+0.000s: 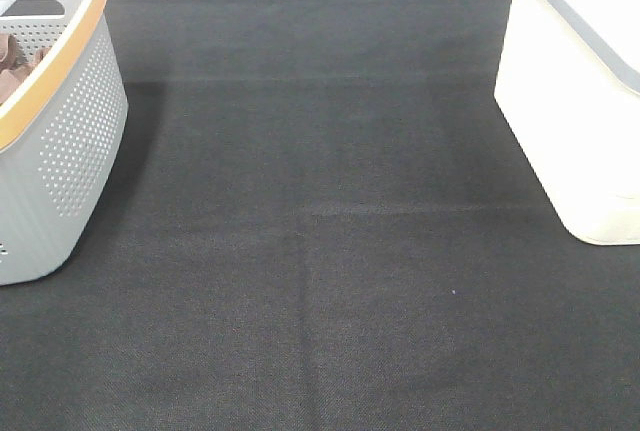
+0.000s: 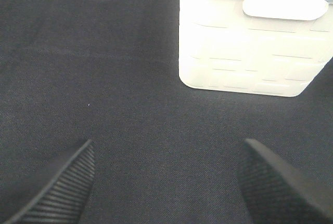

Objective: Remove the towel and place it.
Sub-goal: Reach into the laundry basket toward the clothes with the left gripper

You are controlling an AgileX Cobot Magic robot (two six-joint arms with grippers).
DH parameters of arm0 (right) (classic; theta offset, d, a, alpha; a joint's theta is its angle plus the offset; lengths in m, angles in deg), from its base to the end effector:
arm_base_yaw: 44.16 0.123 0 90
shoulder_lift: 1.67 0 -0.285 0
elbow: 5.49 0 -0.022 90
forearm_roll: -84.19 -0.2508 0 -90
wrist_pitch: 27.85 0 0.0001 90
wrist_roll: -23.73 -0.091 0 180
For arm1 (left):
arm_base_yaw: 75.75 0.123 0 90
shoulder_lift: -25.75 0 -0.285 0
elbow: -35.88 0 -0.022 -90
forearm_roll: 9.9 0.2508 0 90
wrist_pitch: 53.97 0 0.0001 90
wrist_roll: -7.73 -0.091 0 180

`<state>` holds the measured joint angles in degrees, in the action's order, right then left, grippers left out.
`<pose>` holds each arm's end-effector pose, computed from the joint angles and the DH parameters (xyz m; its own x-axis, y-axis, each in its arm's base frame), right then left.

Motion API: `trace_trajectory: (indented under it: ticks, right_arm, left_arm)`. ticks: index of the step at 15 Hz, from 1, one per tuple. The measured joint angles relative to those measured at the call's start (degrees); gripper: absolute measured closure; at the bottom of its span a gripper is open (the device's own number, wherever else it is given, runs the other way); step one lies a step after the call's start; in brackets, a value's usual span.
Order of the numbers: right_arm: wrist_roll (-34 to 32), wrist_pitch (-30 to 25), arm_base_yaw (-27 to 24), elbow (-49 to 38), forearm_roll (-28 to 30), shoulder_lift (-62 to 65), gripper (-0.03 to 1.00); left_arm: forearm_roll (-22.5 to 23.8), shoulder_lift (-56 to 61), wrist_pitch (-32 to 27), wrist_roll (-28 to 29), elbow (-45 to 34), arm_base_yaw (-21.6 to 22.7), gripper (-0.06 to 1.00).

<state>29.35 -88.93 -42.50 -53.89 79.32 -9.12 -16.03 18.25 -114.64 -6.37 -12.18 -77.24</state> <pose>-0.0067 0.0066 0.2779 -0.4452 -0.0696 -0.8927 -0.1207 0.9925 -0.0173 -0.0071 -0.0083 0.2802 -0.4104 0.2022 -0.8892 0.1920 0.9724 0.1326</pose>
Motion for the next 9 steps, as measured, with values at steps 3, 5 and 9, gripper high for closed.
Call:
trace_trajectory:
  ticks: [3,5,9]
  right_arm:
    - [0.0,0.0,0.0,0.0,0.0,0.0,0.24]
    - [0.0,0.0,0.0,0.0,0.0,0.0,0.24]
    - [0.0,0.0,0.0,0.0,0.0,0.0,0.24]
  left_arm:
    - [0.0,0.0,0.0,0.0,0.0,0.0,0.05]
    - [0.0,0.0,0.0,0.0,0.0,0.0,0.05]
    - [0.0,0.0,0.0,0.0,0.0,0.0,0.05]
